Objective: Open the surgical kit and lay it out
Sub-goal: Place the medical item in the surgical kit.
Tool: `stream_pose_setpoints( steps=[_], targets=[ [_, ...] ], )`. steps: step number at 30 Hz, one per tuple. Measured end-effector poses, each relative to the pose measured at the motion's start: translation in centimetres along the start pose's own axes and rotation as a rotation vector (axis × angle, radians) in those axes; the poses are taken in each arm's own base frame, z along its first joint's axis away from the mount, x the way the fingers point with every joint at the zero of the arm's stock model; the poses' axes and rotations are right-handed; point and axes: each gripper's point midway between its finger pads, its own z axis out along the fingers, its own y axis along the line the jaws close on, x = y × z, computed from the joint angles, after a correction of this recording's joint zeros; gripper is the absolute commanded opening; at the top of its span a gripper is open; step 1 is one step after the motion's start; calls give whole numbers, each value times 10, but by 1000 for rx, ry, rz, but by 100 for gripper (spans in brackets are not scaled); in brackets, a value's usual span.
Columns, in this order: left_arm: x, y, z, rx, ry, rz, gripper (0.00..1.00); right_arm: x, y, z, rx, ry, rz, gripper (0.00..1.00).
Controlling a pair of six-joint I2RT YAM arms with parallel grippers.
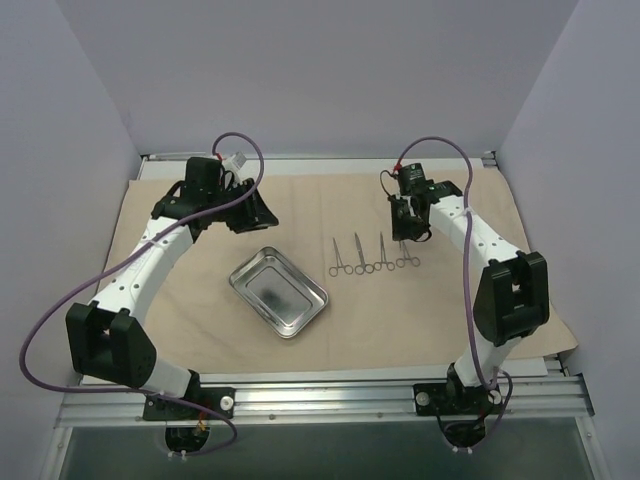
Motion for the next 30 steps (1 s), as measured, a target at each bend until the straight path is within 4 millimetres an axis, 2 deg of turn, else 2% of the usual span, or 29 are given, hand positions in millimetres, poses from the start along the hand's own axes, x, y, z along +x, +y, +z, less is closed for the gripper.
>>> stream_pose_setpoints(
  steps=[3, 5, 12, 19, 24, 30],
  targets=[
    [12, 18, -3, -85, 36, 27, 46, 9, -39, 7, 143, 40, -4, 0],
    [18, 26, -5, -120, 55, 42, 45, 10, -56, 11, 210, 53, -13, 0],
    [26, 31, -8, -128, 94, 78, 45, 27, -87, 42, 353, 150, -62, 0],
    [30, 30, -4, -104, 123, 93, 45, 34, -109, 61, 413, 206, -92, 0],
    [29, 37, 4, -103, 155, 81, 44, 22, -114, 65, 433, 184, -96, 0],
    [27, 41, 6, -95, 169, 68, 44, 28, -119, 77, 440, 215, -110, 0]
  ],
)
